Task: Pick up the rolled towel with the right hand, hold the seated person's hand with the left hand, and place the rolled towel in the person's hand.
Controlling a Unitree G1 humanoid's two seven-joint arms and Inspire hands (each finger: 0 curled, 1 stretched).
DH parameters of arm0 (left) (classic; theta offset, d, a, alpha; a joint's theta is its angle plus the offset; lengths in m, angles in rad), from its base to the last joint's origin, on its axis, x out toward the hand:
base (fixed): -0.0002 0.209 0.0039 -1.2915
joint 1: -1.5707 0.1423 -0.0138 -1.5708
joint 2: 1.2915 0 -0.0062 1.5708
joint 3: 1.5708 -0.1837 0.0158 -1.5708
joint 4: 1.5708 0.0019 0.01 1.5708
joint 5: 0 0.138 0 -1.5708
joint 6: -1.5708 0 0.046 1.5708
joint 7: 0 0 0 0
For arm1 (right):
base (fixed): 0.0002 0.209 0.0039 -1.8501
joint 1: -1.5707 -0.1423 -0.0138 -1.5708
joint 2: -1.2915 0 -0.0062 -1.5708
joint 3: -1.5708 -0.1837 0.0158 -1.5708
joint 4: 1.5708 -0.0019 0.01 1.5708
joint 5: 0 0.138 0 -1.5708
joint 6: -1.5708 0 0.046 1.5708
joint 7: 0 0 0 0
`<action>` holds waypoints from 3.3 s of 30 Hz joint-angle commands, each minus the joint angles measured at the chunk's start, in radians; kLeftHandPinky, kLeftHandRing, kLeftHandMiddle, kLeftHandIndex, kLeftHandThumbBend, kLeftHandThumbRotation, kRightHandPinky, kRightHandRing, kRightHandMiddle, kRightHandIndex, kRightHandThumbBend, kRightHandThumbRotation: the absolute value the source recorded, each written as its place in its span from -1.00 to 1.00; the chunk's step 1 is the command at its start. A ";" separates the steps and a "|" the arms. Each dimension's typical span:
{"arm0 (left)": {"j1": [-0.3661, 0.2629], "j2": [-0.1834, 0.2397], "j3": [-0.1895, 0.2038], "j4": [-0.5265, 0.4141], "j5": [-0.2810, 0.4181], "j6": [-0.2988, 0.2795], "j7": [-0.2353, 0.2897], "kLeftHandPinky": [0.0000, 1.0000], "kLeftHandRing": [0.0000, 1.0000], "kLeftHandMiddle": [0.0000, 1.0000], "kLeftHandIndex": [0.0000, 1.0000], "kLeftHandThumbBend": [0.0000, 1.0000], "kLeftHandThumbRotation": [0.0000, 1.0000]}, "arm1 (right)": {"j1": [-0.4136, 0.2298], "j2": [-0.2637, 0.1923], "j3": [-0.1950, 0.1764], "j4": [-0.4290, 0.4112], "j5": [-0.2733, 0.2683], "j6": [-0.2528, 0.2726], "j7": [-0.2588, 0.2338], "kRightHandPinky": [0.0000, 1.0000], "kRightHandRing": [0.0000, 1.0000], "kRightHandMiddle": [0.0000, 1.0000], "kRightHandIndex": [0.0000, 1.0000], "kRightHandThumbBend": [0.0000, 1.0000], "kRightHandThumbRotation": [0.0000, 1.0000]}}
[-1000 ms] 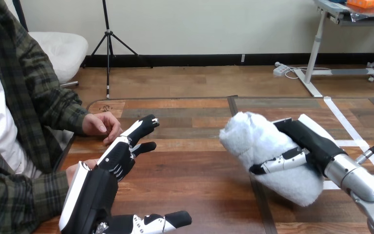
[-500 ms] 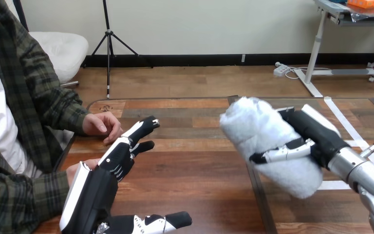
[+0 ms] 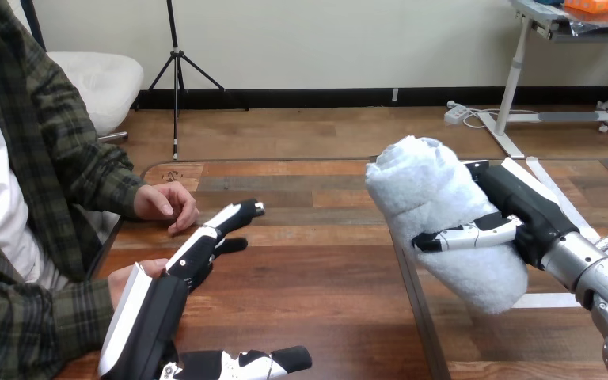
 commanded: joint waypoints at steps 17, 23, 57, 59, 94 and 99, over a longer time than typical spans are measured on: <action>0.013 0.031 0.094 -0.191 0.214 0.116 0.095 0.47 0.71 0.75 0.72 1.00 -0.52 | -0.019 0.042 -0.052 -0.078 0.057 0.017 0.045 -0.54 -0.46 -0.31 -0.17 0.68 -1.00; 0.021 0.048 0.099 -0.208 0.186 0.139 0.084 0.52 0.76 0.78 0.75 1.00 -0.46 | -0.022 0.049 -0.056 -0.068 0.063 0.016 0.059 -0.54 -0.46 -0.30 -0.17 0.67 -1.00; -0.025 0.006 -0.002 -0.091 -0.353 0.138 -0.078 0.72 0.87 0.87 0.82 1.00 -0.01 | -0.013 0.064 -0.045 -0.067 0.040 0.004 0.046 -0.59 -0.48 -0.30 -0.18 0.66 -1.00; -0.029 0.000 -0.004 -0.085 -0.365 0.141 -0.084 0.73 0.87 0.87 0.82 1.00 0.02 | -0.013 0.065 -0.047 -0.065 0.044 0.007 0.052 -0.59 -0.48 -0.31 -0.18 0.66 -1.00; -0.039 0.084 0.177 -0.040 -0.260 0.180 -0.064 0.70 0.86 0.91 0.83 1.00 0.14 | 0.013 0.055 -0.054 -0.124 0.067 0.002 0.094 -0.55 -0.45 -0.29 -0.17 0.67 -1.00; -0.036 0.112 0.213 -0.043 -0.202 0.187 -0.048 0.73 0.87 0.91 0.84 1.00 0.12 | 0.016 0.057 -0.063 -0.129 0.086 0.004 0.121 -0.54 -0.44 -0.28 -0.16 0.67 -1.00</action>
